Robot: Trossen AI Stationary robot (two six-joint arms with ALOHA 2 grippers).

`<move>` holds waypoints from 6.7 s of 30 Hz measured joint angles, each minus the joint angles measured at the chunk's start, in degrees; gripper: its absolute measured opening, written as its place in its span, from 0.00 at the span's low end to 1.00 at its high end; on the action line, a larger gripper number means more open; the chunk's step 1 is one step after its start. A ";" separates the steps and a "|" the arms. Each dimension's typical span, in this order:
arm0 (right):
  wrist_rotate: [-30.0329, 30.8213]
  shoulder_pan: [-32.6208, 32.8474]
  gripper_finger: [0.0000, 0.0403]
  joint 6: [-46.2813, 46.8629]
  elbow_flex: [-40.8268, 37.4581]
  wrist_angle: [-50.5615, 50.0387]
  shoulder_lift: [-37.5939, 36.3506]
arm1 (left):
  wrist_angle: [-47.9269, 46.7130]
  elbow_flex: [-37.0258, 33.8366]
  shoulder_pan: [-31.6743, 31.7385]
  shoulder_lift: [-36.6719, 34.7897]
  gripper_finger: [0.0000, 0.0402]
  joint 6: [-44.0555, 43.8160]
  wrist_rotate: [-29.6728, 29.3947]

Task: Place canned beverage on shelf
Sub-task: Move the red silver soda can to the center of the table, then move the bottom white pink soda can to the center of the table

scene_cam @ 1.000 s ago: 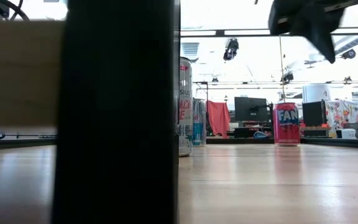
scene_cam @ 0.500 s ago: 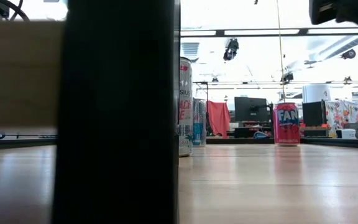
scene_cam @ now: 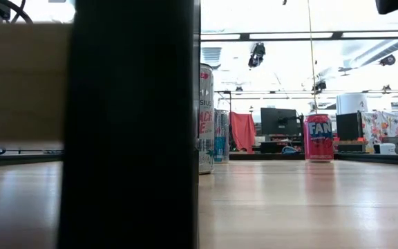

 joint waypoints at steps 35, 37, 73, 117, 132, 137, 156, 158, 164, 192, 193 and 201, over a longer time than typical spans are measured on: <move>6.86 2.34 0.71 -9.16 -4.42 4.96 7.52 | 0.01 0.00 -0.01 0.00 0.73 0.00 -0.02; 7.21 2.20 0.71 -11.45 -4.44 5.04 7.13 | 0.00 0.00 -0.02 0.00 0.73 0.00 -0.02; 10.62 -38.08 0.73 -109.56 4.54 2.65 7.25 | 0.00 0.00 0.00 0.00 0.73 0.00 -0.02; 11.96 -41.71 0.77 -170.36 30.03 4.49 27.67 | 0.00 0.00 0.00 0.07 0.73 0.00 0.00; 9.38 -42.08 0.79 -166.41 36.28 1.73 33.99 | 0.00 0.00 -0.02 0.17 0.73 0.00 0.00; 9.39 -42.06 0.86 -163.99 37.21 1.64 33.86 | 0.00 0.00 -0.02 0.20 0.73 0.00 0.00; 9.05 -40.21 0.95 -142.95 38.74 -10.93 29.28 | 0.02 0.00 -0.01 0.22 0.73 0.00 0.00; 8.90 -39.50 0.95 -136.24 38.27 -12.53 28.53 | 0.01 0.00 -0.02 0.27 0.73 0.00 0.00; 8.50 -34.70 0.95 -118.54 31.36 -13.58 24.83 | 0.00 0.00 -0.01 0.35 0.73 0.00 0.00; 6.35 -0.65 0.95 -48.52 2.80 9.45 5.28 | 0.02 0.00 0.00 0.39 0.73 0.00 0.00; 6.45 -0.02 0.95 -47.38 3.23 9.91 5.72 | 0.01 0.00 0.00 0.39 0.73 0.00 -0.01; 5.58 3.21 0.95 -45.29 7.56 12.68 10.03 | 0.00 0.00 0.00 0.39 0.73 0.00 -0.02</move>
